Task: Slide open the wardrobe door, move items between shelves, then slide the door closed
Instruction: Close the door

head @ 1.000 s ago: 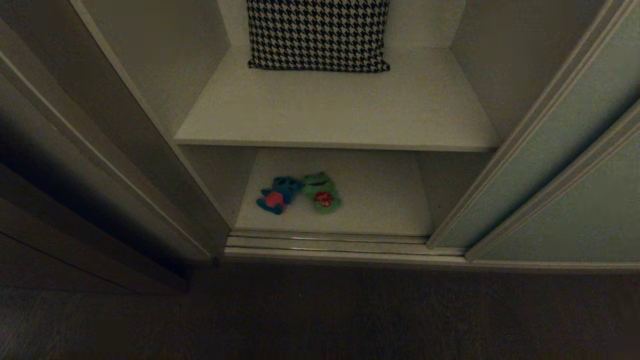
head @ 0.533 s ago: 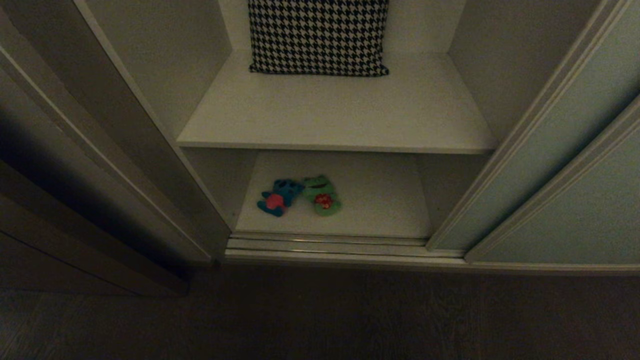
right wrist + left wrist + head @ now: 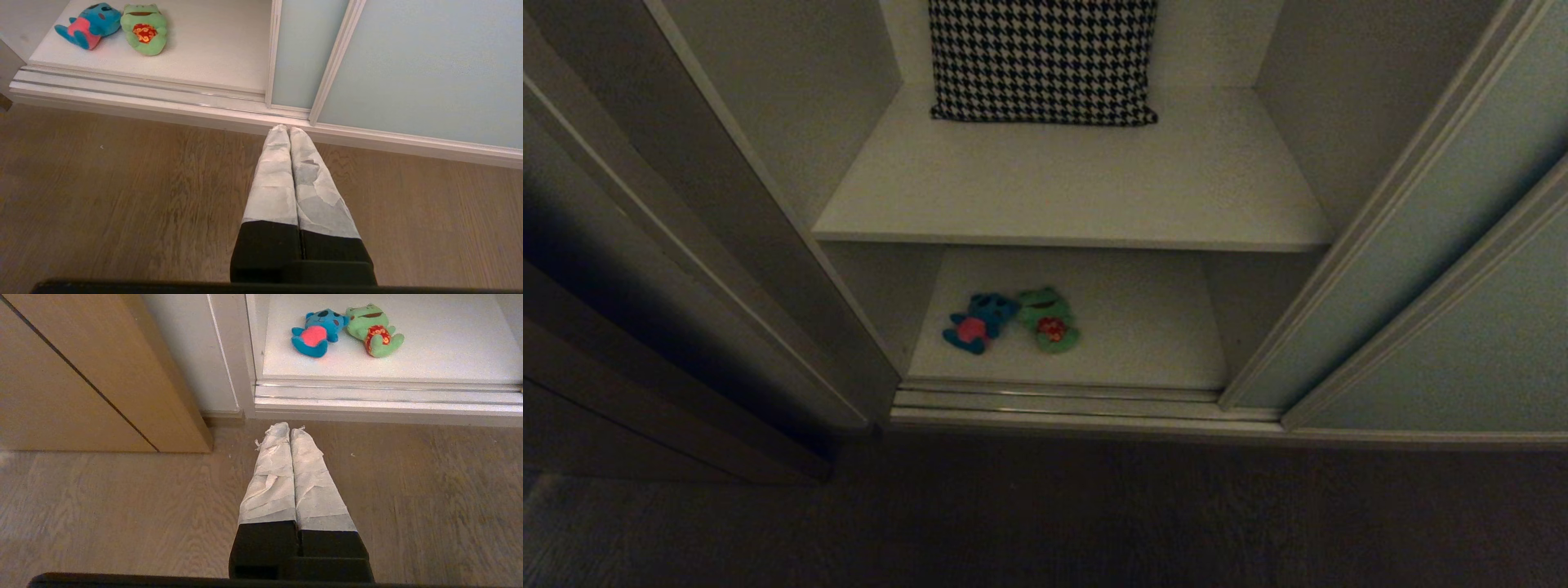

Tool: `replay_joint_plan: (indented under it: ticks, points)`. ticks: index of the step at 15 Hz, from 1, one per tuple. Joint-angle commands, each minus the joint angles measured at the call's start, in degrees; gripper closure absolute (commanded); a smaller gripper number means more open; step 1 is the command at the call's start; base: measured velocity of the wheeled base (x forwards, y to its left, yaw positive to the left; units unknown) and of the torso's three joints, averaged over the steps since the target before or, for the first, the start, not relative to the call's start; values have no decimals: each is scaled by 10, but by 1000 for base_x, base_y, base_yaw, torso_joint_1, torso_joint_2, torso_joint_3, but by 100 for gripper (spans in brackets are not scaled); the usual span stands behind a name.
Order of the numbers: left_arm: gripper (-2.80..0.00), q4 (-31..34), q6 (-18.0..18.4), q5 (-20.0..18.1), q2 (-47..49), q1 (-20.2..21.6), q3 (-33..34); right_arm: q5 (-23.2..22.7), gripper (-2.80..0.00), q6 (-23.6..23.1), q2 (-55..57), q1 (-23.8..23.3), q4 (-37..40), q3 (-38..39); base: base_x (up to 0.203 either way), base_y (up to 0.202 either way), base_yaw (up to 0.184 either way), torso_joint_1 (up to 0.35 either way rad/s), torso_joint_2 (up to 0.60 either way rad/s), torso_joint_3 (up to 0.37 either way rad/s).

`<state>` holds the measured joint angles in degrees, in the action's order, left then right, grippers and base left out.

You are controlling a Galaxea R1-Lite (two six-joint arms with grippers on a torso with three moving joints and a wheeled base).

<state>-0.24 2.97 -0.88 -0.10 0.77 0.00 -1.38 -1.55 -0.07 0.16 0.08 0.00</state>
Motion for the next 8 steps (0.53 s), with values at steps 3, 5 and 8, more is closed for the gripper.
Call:
replay_joint_plan:
  ticks: [3, 5, 8]
  points:
    - [0, 0, 0, 0, 2, 0, 0, 0, 0, 0, 0, 0, 0, 0, 0, 0, 0, 0, 0, 0]
    - [0, 0, 0, 0, 2, 0, 0, 0, 0, 0, 0, 0, 0, 0, 0, 0, 0, 0, 0, 0]
    - [0, 0, 0, 0, 2, 0, 0, 0, 0, 0, 0, 0, 0, 0, 0, 0, 0, 0, 0, 0]
